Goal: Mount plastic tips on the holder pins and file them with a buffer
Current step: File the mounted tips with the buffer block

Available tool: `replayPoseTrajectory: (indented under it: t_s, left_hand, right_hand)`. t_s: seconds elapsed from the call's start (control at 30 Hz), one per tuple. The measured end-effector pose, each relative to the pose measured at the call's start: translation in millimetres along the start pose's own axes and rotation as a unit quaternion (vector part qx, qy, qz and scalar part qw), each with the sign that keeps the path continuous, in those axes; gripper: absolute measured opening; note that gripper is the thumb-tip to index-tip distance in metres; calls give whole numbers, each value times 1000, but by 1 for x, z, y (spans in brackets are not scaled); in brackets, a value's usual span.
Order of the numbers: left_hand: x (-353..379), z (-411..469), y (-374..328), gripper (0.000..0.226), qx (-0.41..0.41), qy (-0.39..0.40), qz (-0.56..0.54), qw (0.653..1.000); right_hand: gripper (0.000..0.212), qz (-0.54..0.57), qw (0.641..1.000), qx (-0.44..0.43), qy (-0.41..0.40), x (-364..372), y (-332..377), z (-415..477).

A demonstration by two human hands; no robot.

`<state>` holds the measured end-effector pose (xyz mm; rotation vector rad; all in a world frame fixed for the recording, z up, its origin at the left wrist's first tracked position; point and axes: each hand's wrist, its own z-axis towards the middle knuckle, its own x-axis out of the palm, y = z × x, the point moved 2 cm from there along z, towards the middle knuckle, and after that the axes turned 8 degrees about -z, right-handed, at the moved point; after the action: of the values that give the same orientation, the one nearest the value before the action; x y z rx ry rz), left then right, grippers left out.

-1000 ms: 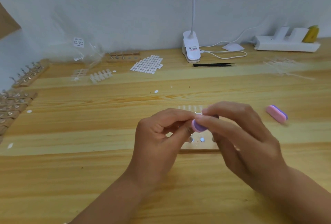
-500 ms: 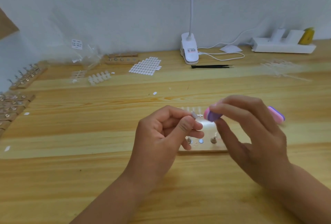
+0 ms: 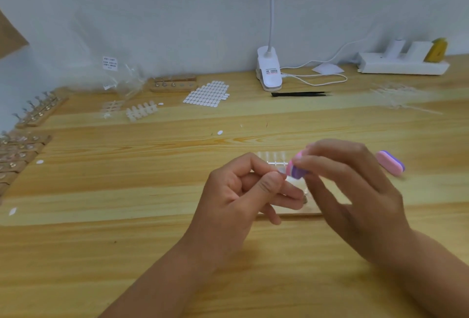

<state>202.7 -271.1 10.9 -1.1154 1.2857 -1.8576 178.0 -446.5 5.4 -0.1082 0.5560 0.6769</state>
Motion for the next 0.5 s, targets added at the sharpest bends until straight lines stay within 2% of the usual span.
replayPoseTrajectory:
  t_s: [0.1,0.23,0.37,0.5]
  left_hand:
    - [0,0,0,13,-15,11,-12,1000]
    - [-1,0,-1,16,-16,33,-7,999]
    - [-3,1,-2,18,-23,47,-5,999]
    - [-2,2,0,21,-34,65,8,997]
  right_hand:
    - [28,15,1000,16,-13,-2,-2,-1]
    - [35,-1,1000,-28,1,0,-1,-4]
    - [34,14,1000,7,-20,-6,-8,-1]
    - [40,17,999,-49,9,-1,2,-5]
